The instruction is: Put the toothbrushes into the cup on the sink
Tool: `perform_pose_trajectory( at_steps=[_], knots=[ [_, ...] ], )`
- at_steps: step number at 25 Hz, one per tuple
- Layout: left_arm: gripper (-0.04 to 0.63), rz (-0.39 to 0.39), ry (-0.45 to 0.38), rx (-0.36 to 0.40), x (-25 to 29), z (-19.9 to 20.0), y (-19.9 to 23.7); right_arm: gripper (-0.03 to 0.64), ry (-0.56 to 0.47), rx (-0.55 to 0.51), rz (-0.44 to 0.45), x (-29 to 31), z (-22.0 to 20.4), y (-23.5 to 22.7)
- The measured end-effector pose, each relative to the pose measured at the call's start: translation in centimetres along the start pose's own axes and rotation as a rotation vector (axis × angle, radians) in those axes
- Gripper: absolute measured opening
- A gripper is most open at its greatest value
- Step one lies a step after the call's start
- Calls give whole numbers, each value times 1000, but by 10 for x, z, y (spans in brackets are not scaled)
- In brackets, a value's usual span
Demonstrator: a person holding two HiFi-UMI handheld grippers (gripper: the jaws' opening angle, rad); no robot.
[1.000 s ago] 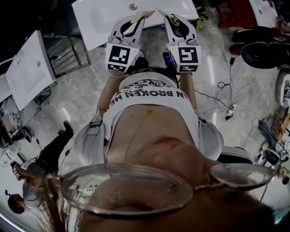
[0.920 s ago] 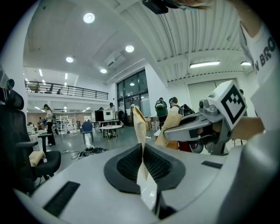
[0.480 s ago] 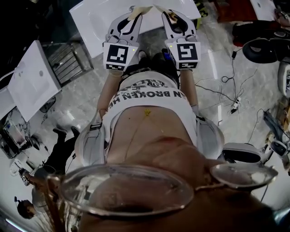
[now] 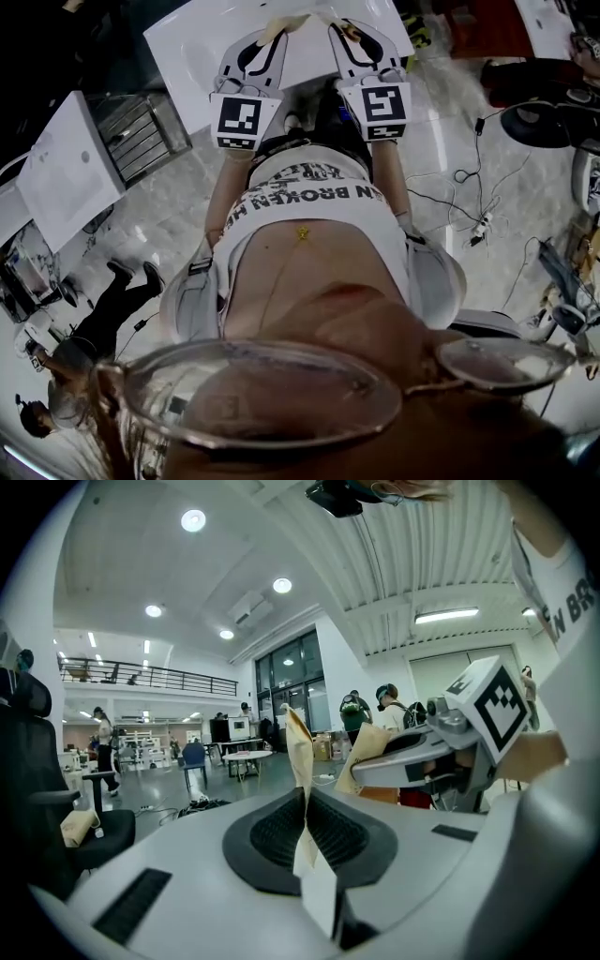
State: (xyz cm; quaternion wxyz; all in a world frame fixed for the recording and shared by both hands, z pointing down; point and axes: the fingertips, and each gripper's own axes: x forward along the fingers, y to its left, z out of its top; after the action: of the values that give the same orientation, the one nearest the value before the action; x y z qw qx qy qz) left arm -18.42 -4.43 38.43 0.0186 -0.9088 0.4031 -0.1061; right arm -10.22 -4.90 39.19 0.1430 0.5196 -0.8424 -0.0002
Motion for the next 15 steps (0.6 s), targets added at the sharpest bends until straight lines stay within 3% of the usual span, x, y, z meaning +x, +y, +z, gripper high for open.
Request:
perform_pose_trajectory(
  at_steps=[15],
  knots=[
    [20, 36, 46, -5, 126, 20, -9, 77, -22, 30, 52, 39, -9, -131]
  ],
)
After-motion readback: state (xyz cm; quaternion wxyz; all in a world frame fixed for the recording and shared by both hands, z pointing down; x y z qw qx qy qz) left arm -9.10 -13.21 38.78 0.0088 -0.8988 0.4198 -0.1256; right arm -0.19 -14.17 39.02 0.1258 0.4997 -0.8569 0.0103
